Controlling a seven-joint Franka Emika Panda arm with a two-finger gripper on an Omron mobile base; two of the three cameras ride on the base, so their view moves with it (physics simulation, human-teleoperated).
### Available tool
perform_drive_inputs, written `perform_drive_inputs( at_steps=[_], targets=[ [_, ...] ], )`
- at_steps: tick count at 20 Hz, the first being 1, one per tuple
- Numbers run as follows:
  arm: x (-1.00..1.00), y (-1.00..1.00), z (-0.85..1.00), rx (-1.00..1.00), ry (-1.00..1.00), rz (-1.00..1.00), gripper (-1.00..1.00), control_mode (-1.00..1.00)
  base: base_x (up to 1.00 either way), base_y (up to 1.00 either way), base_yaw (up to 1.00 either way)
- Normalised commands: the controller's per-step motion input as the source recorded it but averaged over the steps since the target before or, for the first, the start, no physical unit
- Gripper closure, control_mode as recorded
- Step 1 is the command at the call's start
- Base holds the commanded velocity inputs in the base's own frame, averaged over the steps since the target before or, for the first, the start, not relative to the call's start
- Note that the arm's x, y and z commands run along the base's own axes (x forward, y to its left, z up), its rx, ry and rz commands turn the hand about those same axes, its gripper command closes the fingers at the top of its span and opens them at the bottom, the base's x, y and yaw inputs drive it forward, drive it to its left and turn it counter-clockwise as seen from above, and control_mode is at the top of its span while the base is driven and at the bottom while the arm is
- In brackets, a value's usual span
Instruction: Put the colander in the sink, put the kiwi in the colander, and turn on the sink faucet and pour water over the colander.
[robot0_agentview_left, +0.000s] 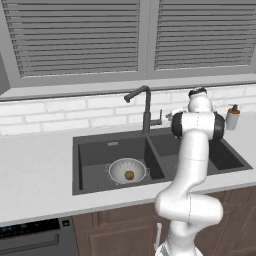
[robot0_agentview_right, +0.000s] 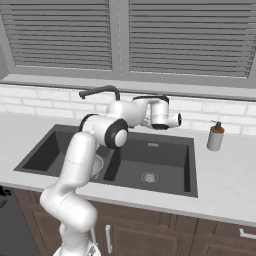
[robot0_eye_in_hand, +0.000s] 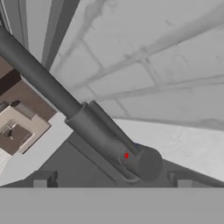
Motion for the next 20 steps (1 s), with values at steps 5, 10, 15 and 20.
perform_drive_inputs(
  at_steps=[5,10,15,20],
  targets=[
    [0.01,0.11,0.00,0.00,0.00,-0.02,-1.00,-1.00,0.00,0.00,0.00],
    [0.01,0.13,0.00,0.00,0.00,0.00,-1.00,-1.00,0.00,0.00,0.00],
    [0.17,0.17,0.00,0.00,0.00,0.00,-1.00,-1.00,0.00,0.00,0.00],
    [0.23,0.03,-0.01,0.00,0.00,-0.03,-1.00,-1.00,0.00,0.00,0.00]
  ],
)
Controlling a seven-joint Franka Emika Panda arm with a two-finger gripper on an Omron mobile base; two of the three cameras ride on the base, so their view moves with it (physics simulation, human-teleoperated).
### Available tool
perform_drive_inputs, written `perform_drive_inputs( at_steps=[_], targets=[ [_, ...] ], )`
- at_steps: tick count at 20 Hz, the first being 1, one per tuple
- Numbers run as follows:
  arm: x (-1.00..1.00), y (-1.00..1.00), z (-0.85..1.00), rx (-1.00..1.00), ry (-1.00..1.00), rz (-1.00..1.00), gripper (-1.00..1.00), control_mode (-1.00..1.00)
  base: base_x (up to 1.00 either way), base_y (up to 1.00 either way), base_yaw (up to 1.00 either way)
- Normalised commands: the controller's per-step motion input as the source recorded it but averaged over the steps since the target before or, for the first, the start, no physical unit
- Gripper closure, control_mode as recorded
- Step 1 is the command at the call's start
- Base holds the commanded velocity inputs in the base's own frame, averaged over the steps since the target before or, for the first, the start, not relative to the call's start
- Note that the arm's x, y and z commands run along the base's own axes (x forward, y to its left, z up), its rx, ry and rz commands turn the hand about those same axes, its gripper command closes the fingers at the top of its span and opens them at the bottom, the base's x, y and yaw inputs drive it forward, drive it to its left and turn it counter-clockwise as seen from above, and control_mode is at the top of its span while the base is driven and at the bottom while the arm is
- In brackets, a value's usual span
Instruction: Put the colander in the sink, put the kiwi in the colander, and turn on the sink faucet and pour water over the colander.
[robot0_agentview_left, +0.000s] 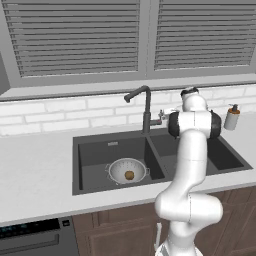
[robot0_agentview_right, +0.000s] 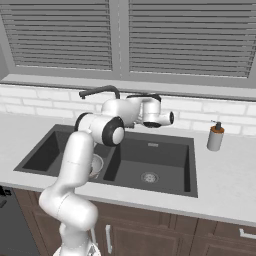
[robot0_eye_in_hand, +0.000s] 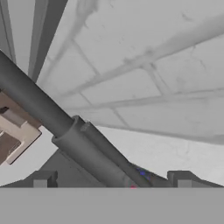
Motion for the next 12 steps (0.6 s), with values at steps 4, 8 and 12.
perform_drive_inputs(
  at_steps=[4,8,12],
  targets=[
    [0.23,0.00,-0.10,0.00,0.00,-0.06,-1.00,-1.00,0.00,0.00,0.00],
    [0.28,0.00,-0.16,0.00,0.00,-0.06,-1.00,-1.00,0.00,0.00,0.00],
    [0.31,0.00,-0.20,0.00,0.00,-0.06,-1.00,-1.00,0.00,0.00,0.00]
  ],
)
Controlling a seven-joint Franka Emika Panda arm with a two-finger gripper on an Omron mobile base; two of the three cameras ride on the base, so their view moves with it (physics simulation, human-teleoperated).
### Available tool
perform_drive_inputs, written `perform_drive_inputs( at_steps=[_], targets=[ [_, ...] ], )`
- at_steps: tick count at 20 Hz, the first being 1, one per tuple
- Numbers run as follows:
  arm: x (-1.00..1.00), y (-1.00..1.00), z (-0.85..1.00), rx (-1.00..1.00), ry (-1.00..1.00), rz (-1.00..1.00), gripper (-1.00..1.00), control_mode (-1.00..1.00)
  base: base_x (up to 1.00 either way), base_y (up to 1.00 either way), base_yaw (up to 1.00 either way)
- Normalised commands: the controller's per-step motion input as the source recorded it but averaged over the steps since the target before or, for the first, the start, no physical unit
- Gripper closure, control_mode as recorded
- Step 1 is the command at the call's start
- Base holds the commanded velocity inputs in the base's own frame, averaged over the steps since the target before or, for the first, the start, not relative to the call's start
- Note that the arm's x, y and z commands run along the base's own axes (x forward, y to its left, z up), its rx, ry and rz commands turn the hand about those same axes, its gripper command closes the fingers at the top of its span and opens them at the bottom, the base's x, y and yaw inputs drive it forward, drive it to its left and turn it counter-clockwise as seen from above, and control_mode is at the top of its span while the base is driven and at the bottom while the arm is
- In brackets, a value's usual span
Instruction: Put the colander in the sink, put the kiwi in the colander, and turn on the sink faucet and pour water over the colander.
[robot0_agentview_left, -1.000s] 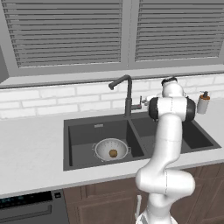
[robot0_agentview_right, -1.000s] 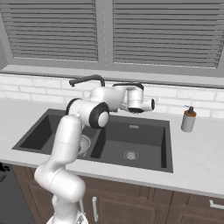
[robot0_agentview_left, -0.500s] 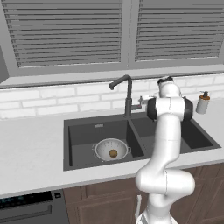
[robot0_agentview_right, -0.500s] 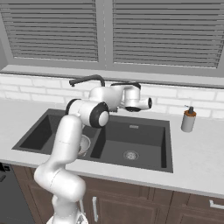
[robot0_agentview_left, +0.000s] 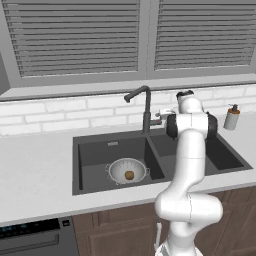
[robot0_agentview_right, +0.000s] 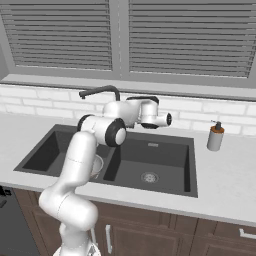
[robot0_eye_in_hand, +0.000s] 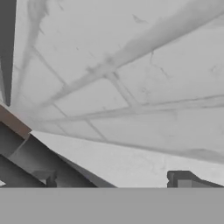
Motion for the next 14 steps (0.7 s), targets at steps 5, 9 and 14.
perform_drive_inputs(
  at_steps=[5,9,14],
  targets=[
    [0.33,0.00,-0.20,0.00,0.01,-0.05,-1.00,-1.00,0.00,0.00,0.00],
    [0.26,0.00,-0.17,0.00,0.04,-0.04,-1.00,-1.00,0.00,0.00,0.00],
    [0.07,0.00,-0.13,0.00,0.04,-0.07,1.00,-1.00,0.00,0.00,0.00]
  ],
)
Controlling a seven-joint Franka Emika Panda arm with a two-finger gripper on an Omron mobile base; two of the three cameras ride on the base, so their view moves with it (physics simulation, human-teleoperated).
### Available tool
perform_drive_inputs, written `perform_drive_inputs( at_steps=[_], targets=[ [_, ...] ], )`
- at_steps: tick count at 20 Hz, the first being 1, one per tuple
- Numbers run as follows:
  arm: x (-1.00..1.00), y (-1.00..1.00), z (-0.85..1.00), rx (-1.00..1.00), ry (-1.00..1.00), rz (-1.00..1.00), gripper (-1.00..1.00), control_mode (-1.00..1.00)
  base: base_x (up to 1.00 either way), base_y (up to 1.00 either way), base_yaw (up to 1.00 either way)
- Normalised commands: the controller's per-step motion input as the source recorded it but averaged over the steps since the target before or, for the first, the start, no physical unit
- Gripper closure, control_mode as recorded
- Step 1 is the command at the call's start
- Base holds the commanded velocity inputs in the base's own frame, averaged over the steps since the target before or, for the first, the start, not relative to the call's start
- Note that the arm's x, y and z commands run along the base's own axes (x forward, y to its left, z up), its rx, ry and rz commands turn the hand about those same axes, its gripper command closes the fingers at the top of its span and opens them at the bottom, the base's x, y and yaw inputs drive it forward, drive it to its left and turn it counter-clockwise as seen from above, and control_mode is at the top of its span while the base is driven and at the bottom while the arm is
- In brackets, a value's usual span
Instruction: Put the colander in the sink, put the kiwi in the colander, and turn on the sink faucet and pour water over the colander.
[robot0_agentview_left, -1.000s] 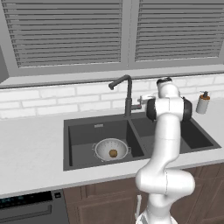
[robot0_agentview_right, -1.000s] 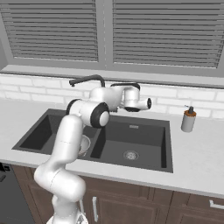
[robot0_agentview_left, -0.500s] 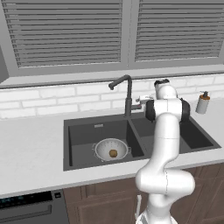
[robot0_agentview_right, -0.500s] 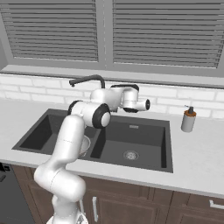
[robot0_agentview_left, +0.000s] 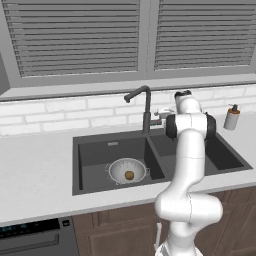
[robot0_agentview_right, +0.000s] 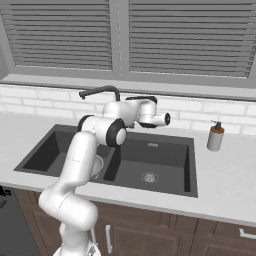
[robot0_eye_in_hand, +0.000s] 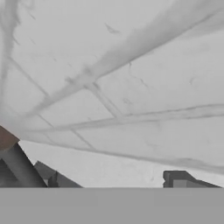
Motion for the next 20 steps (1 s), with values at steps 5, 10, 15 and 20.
perform_drive_inputs(
  at_steps=[5,10,15,20],
  targets=[
    [0.05,-0.22,-0.09,0.00,0.09,-0.09,1.00,-1.00,0.00,0.00,0.00],
    [0.04,-0.70,-0.01,0.00,0.04,-0.09,1.00,-1.00,0.00,0.00,0.00],
    [0.00,-0.93,-0.02,0.00,0.03,-0.11,1.00,-1.00,0.00,0.00,0.00],
    [0.00,-1.00,-0.06,0.00,0.03,-0.12,1.00,-1.00,0.00,0.00,0.00]
  ],
)
